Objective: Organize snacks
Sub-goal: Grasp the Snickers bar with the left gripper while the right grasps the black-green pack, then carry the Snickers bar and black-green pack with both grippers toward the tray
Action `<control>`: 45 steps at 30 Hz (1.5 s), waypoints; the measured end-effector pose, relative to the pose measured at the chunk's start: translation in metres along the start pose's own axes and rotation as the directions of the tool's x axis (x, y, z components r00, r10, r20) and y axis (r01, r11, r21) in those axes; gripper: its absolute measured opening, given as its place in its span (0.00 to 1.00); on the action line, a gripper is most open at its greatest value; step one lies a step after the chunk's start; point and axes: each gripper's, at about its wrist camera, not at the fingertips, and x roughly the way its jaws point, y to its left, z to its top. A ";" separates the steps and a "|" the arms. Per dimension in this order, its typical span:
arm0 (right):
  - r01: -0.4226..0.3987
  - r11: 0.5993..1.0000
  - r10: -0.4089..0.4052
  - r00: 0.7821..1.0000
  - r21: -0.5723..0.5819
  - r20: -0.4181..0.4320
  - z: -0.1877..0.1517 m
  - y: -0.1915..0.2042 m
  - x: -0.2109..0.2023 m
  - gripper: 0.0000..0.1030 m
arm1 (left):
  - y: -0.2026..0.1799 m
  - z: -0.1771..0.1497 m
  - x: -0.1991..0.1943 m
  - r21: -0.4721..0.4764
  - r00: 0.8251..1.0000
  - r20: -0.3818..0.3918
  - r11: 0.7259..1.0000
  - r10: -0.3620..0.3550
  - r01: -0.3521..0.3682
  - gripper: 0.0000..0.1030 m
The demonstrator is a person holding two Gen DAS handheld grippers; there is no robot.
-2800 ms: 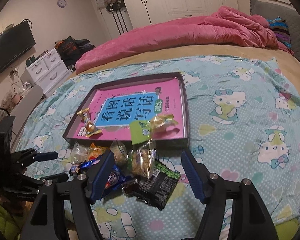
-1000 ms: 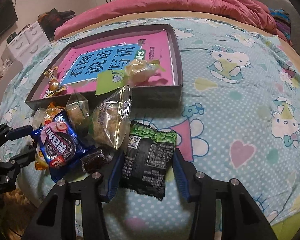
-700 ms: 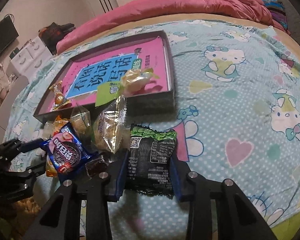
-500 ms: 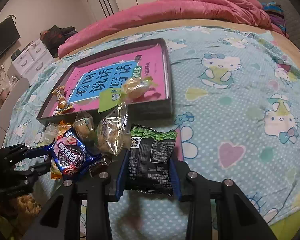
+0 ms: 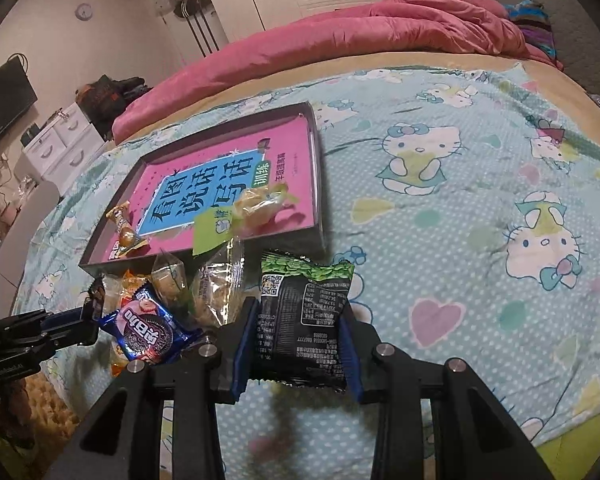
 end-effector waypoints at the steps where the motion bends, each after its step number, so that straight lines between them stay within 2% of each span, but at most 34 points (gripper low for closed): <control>1: 0.000 1.000 0.000 1.000 0.001 0.000 0.000 0.000 0.000 0.37 | -0.001 0.000 0.002 0.006 1.000 -0.006 1.000 0.005 -0.005 0.30; 9: -0.009 1.000 0.009 1.000 0.010 -0.020 -0.003 -0.002 0.006 0.37 | -0.006 -0.004 0.019 0.039 0.999 -0.052 0.999 -0.002 0.004 0.30; 16: -0.013 1.000 0.013 1.000 0.001 -0.020 -0.002 0.001 0.008 0.37 | 0.002 -0.002 0.026 -0.019 0.997 -0.042 0.998 -0.067 0.066 0.32; 25: -0.030 1.000 0.030 1.000 0.010 0.006 0.000 0.003 0.003 0.37 | 0.004 -0.001 0.027 -0.056 0.996 -0.034 0.995 -0.086 0.084 0.31; 33: -0.056 0.998 0.056 0.997 -0.004 0.056 0.009 0.011 -0.012 0.37 | 0.013 0.007 -0.010 -0.103 0.988 0.100 0.986 -0.118 0.128 0.30; 40: -0.059 0.997 0.062 0.995 -0.041 0.082 0.016 0.023 -0.019 0.37 | 0.024 0.017 -0.036 -0.138 0.980 0.190 0.988 -0.049 0.076 0.30; 45: -0.066 0.996 0.072 0.993 -0.062 0.094 0.023 0.031 -0.021 0.37 | 0.032 0.019 -0.046 -0.155 0.975 0.224 0.987 -0.009 0.045 0.30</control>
